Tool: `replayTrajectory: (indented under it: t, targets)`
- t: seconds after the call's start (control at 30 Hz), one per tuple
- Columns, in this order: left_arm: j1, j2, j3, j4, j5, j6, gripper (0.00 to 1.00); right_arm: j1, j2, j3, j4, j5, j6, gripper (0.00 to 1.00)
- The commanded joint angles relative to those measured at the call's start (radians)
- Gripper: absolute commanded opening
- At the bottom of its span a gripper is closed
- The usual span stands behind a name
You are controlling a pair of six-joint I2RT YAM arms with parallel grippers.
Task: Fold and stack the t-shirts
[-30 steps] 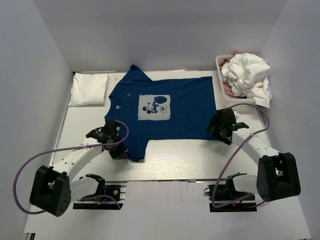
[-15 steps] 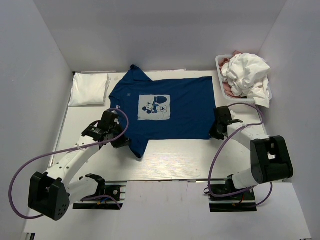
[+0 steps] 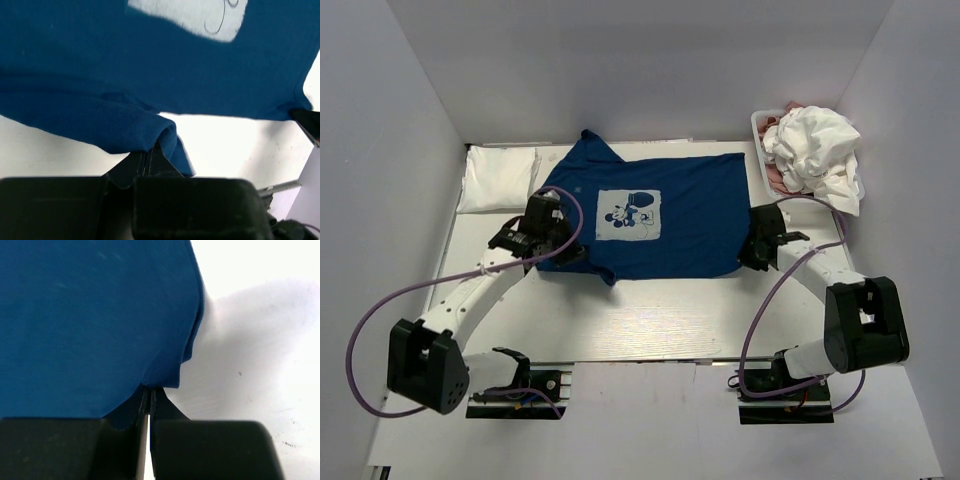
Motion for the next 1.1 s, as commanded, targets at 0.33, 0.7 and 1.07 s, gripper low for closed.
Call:
replayTrajectory:
  t: [0.33, 0.7, 1.07]
  targets:
    - [0.035, 0.334, 0.415, -0.028, -0.162, 0.048, 0.00, -0.001, 0.116, 0.316, -0.098, -0.012, -0.031, 0.00]
    - [0.156, 0.666, 0.814, -0.051, -0.185, 0.085, 0.00, -0.028, 0.384, 0.671, -0.200, 0.016, -0.032, 0.00]
    - [0.233, 1.061, 1.212, 0.139, -0.068, 0.291, 0.10, -0.089, 0.859, 1.261, -0.342, -0.003, -0.071, 0.06]
